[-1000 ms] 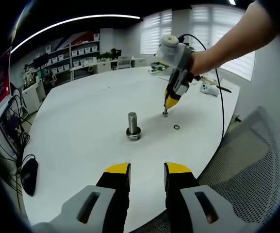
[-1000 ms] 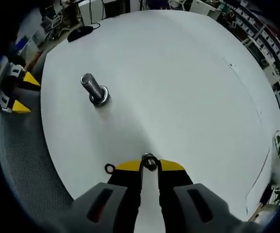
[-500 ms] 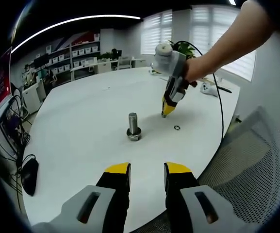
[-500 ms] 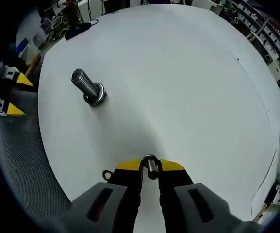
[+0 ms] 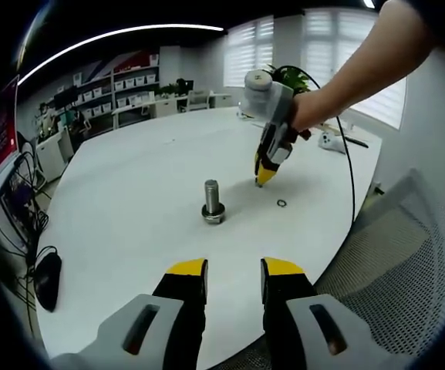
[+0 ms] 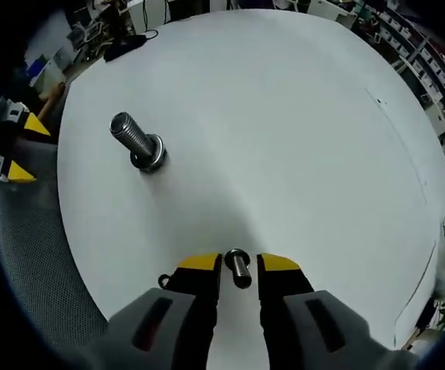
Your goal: Place the washer onto the threaded stud by aligning its center hole with the stud, sliding it down to the base, and recovering from edge contact or off-axis alignment until the washer reaches the visible bottom stop.
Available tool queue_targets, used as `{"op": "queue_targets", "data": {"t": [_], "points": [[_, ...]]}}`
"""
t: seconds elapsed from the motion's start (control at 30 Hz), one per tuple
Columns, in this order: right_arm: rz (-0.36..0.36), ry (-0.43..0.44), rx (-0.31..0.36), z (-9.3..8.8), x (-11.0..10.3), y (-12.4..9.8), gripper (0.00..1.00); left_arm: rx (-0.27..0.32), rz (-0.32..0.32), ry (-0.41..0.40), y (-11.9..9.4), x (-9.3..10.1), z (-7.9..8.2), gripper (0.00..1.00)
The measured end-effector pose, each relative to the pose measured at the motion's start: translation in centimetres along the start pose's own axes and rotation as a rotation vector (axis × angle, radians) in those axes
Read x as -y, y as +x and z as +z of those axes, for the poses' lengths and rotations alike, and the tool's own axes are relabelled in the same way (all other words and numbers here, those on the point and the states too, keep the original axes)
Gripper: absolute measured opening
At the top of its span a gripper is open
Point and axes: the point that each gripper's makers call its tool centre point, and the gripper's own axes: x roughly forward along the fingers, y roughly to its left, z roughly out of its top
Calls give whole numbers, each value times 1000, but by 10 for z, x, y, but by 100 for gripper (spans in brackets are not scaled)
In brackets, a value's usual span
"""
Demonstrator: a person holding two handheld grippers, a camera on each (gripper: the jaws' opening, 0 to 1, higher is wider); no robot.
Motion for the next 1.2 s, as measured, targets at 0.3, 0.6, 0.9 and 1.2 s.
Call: {"op": "queue_targets", "data": {"t": [0.3, 0.6, 0.9, 1.2], "points": [[-5, 35, 6, -12, -2, -6, 25, -3, 0, 1, 0, 0, -1, 25], [-1, 65, 19, -20, -12, -9, 25, -5, -1, 4, 0, 1, -1, 25], [32, 47, 26, -24, -34, -8, 25, -9, -4, 4, 1, 1, -2, 25], [62, 27, 28, -26, -49, -8, 25, -12, -4, 7, 1, 1, -2, 25]]}}
